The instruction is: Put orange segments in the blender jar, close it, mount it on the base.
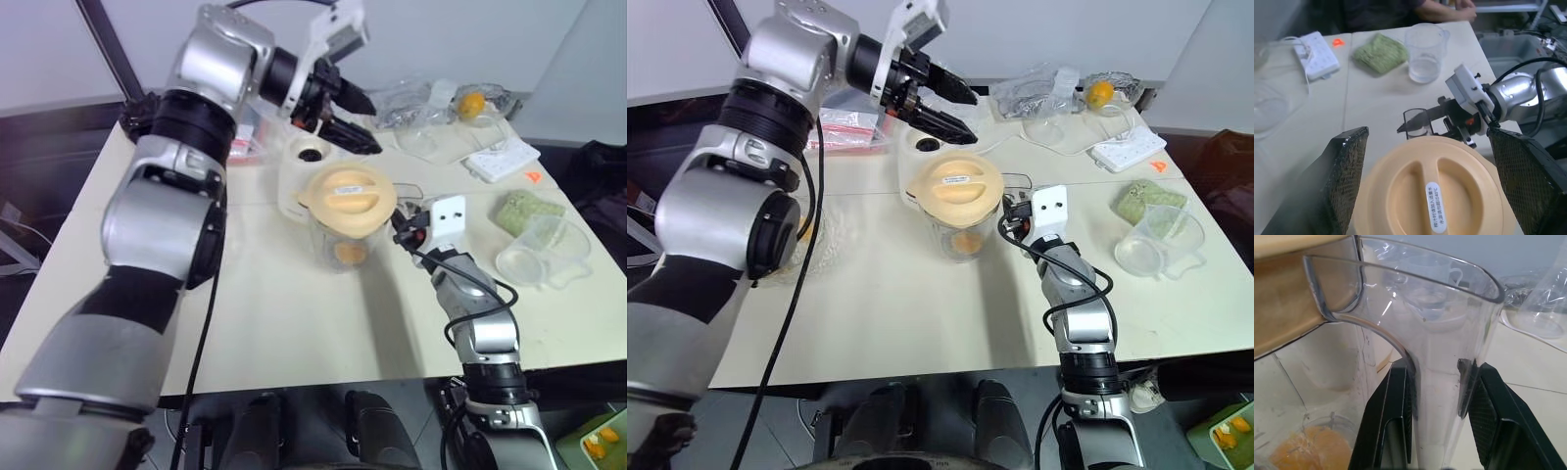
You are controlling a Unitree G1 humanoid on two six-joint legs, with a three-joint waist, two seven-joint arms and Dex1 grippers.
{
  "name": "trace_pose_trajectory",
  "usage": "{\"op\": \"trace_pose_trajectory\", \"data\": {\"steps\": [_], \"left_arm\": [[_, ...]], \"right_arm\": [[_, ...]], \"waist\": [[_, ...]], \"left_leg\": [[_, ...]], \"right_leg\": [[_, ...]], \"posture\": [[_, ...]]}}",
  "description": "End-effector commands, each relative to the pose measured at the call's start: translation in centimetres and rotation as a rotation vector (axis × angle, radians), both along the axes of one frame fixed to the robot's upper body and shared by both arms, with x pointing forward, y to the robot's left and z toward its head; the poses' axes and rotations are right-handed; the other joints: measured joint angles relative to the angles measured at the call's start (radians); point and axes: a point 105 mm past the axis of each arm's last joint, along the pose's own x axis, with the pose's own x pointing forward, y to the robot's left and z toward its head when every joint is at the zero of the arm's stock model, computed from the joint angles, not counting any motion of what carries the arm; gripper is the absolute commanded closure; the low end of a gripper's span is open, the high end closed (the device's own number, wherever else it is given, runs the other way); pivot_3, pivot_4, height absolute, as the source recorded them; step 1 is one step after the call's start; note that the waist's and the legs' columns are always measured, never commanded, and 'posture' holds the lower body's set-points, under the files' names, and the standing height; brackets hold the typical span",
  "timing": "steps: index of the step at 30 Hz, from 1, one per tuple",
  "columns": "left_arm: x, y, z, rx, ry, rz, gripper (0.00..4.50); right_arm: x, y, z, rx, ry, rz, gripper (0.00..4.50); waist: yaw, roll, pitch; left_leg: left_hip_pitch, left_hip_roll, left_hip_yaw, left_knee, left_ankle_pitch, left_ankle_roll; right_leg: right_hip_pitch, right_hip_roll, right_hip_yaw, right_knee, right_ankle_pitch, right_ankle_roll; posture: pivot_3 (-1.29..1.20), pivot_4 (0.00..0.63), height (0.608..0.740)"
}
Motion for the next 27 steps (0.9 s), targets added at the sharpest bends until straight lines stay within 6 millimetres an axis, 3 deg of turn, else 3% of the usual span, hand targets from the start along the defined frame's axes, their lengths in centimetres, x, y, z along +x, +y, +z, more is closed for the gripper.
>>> {"op": "trace_pose_trajectory", "data": {"steps": [1, 4, 9, 17, 20, 27], "left_arm": [[0.6, 2.0, 0.8, -0.099, -0.095, 0.066, 0.43], [0.1, 4.1, -1.2, -0.130, -0.124, 0.064, 0.43], [-2.2, 7.4, -6.8, -0.085, -0.039, 0.150, 0.43], [-7.1, 8.4, -10.5, -0.180, 0.101, 0.267, 0.43], [-7.5, 8.6, -10.9, -0.200, 0.125, 0.316, 0.43], [-6.8, 11.0, -10.3, -0.254, 0.055, 0.449, 0.43]], "right_arm": [[0.4, -1.5, -0.4, -0.005, 0.027, -0.033, 3.51], [0.8, -2.3, -0.3, 0.005, 0.036, -0.039, 3.51], [0.9, -3.1, -0.5, -0.001, 0.059, -0.036, 3.51], [0.8, -4.2, 0.4, 0.030, 0.066, -0.043, 3.51], [1.1, -4.6, 2.1, 0.043, 0.052, -0.053, 3.51], [2.7, -7.5, 12.1, 0.044, -0.048, -0.144, 3.51]], "waist": [[0.000, 0.001, 0.000], [0.001, 0.002, 0.000], [0.008, 0.001, 0.001], [0.010, 0.002, 0.001], [0.016, 0.001, 0.001], [0.009, 0.009, 0.007]], "left_leg": [[0.002, 0.000, 0.000, 0.000, 0.000, 0.000], [0.006, 0.001, 0.000, 0.000, 0.000, 0.000], [0.005, 0.000, 0.000, 0.000, 0.001, -0.001], [0.005, -0.005, 0.000, 0.001, 0.003, -0.005], [0.005, -0.005, 0.000, 0.001, 0.003, -0.006], [0.001, -0.007, 0.000, 0.001, 0.005, -0.009]], "right_leg": [[0.001, 0.000, 0.001, 0.000, 0.000, 0.000], [0.005, 0.000, 0.002, 0.001, 0.000, 0.000], [0.004, -0.003, 0.003, 0.002, 0.001, -0.001], [0.007, -0.010, 0.002, -0.001, -0.001, -0.004], [0.007, -0.010, 0.001, 0.000, -0.001, -0.004], [0.002, -0.012, 0.001, 0.000, -0.001, -0.005]], "posture": [[0.00, 0.150, 0.740], [0.00, 0.150, 0.740], [0.00, 0.150, 0.740], [0.00, 0.150, 0.740], [0.00, 0.150, 0.740], [0.00, 0.150, 0.740]]}}
